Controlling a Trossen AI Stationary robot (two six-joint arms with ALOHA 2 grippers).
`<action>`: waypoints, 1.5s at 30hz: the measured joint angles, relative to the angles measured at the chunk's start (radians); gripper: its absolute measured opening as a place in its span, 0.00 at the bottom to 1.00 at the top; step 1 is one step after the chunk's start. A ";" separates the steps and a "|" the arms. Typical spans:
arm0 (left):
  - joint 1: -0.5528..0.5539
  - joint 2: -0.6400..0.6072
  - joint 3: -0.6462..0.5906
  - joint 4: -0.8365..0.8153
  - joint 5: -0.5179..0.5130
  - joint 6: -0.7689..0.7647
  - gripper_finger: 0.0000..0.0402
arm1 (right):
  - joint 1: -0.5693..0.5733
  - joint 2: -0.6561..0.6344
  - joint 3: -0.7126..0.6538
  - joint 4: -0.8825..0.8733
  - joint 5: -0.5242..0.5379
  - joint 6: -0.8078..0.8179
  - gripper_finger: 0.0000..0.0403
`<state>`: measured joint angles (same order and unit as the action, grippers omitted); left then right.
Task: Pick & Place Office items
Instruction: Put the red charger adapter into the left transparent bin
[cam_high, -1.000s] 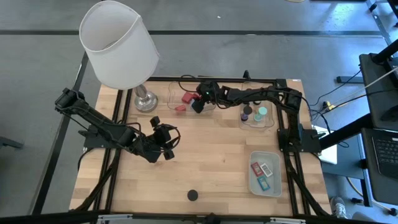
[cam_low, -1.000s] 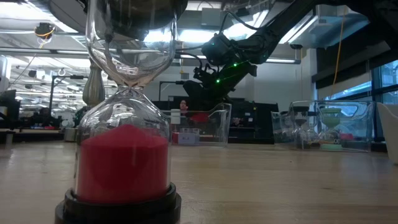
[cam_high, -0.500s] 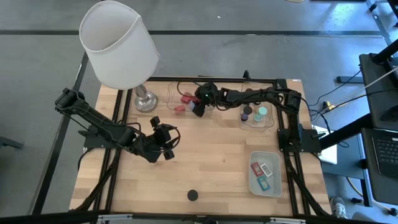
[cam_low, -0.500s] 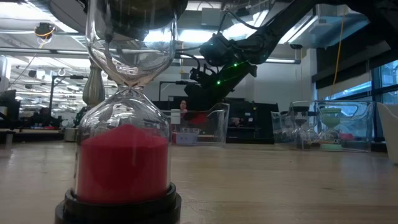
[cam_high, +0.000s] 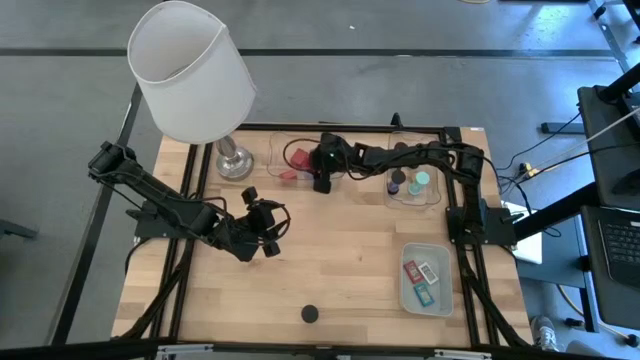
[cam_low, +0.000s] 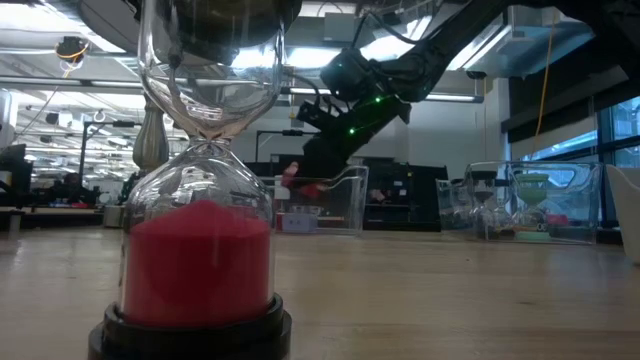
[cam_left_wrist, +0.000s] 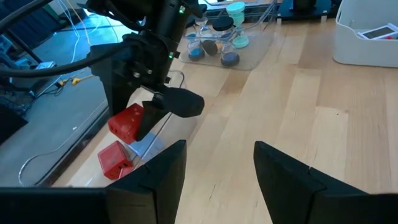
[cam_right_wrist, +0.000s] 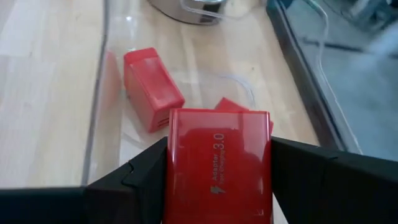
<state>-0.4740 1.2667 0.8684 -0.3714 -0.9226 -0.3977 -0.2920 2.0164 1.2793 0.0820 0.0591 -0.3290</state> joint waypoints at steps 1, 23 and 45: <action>0.000 0.000 0.000 0.000 0.000 0.000 0.46 | 0.000 0.000 0.001 0.001 -0.002 -0.025 0.55; 0.000 0.000 0.000 0.000 -0.003 -0.001 0.46 | -0.027 0.000 0.000 0.024 -0.009 0.159 0.55; 0.000 0.000 0.000 0.000 -0.002 0.000 0.46 | -0.027 -0.001 0.001 -0.030 0.004 0.158 0.56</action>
<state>-0.4740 1.2667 0.8684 -0.3711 -0.9246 -0.3977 -0.3195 2.0155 1.2800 0.0521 0.0635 -0.1715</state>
